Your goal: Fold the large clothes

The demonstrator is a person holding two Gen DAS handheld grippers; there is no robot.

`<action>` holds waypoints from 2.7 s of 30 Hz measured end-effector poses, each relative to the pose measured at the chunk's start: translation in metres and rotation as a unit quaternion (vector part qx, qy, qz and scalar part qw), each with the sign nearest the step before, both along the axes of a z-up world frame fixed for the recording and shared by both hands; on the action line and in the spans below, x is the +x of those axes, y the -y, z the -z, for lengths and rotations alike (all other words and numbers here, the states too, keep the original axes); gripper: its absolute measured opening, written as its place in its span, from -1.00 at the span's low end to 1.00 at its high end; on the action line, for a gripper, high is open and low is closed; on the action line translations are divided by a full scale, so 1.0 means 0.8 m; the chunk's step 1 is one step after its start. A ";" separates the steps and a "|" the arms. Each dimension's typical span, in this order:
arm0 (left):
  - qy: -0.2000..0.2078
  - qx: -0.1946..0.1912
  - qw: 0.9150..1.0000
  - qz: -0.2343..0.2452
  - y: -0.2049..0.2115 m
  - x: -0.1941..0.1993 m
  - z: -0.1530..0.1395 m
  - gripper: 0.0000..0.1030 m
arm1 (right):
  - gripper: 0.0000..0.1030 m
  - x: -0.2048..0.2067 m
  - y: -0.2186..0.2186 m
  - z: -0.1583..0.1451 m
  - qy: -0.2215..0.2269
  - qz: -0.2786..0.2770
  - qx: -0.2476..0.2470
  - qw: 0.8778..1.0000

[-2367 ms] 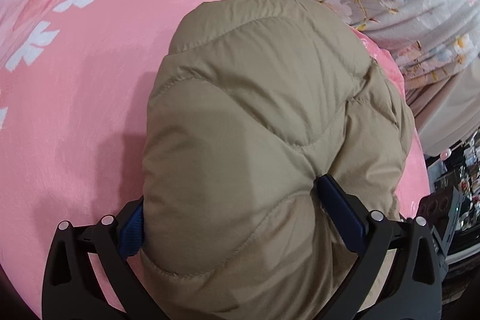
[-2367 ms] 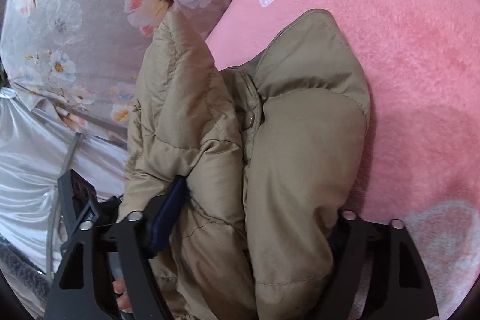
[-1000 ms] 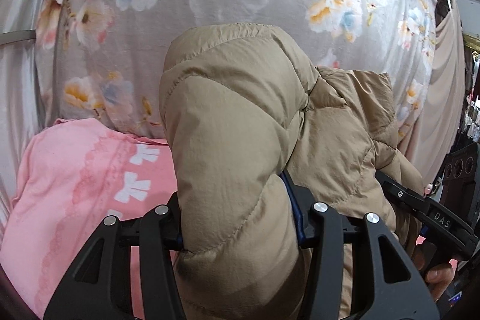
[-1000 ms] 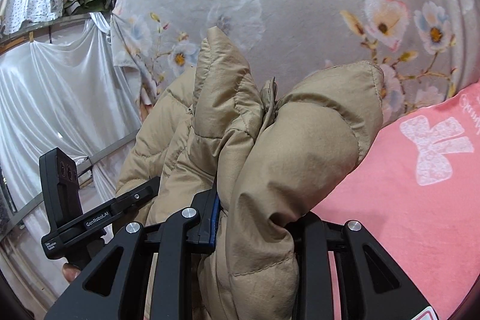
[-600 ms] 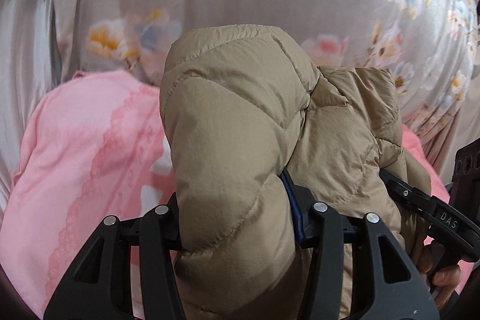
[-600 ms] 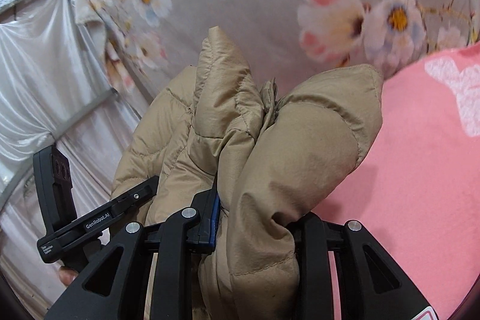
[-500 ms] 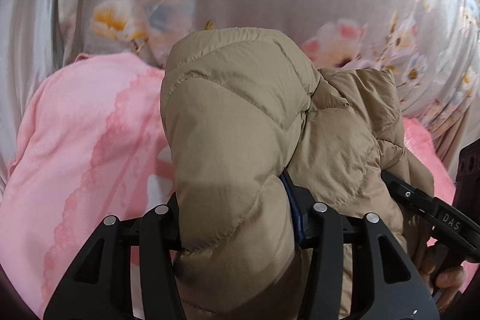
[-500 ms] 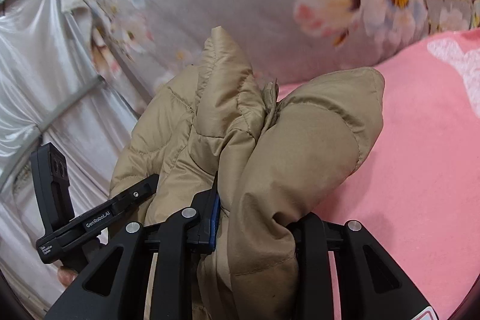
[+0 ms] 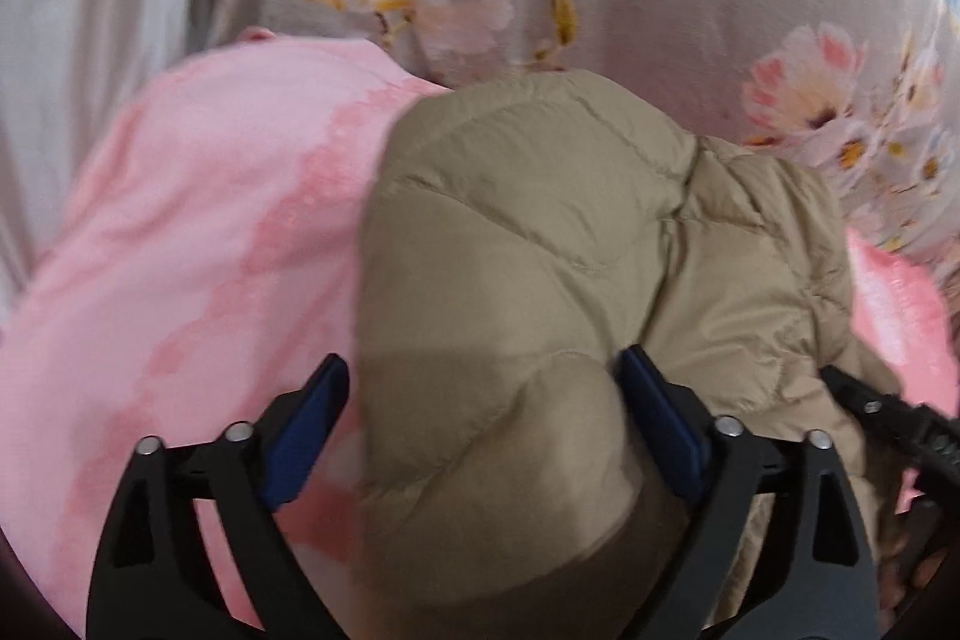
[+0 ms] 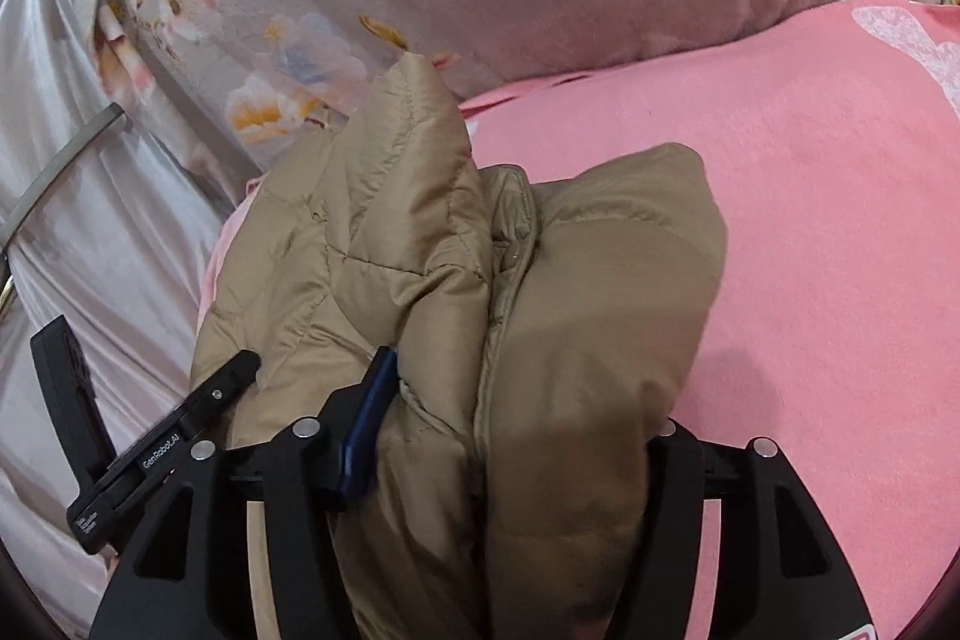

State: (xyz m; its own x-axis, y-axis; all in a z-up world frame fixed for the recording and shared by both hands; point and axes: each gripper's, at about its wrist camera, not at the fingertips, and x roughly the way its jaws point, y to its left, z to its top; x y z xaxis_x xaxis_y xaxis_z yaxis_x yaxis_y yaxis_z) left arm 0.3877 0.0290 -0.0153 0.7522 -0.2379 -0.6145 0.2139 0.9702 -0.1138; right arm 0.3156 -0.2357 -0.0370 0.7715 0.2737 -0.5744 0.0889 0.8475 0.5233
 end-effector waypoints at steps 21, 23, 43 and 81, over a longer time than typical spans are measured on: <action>-0.069 0.092 0.991 -0.065 0.021 -0.095 -0.014 0.77 | -1.00 -0.090 -0.103 -0.023 -0.045 0.008 -0.235 0.971; -0.072 0.088 0.991 -0.065 0.023 -0.093 -0.007 0.77 | -1.00 -0.087 -0.106 -0.009 -0.051 0.012 -0.239 0.970; -0.038 0.090 0.993 -0.073 0.035 -0.091 0.041 0.88 | -1.00 -0.082 -0.108 0.031 -0.041 0.045 -0.239 0.969; -0.015 0.082 0.994 -0.067 0.041 -0.287 0.060 0.91 | 0.48 -0.283 -0.118 0.030 -0.051 0.063 -0.226 0.971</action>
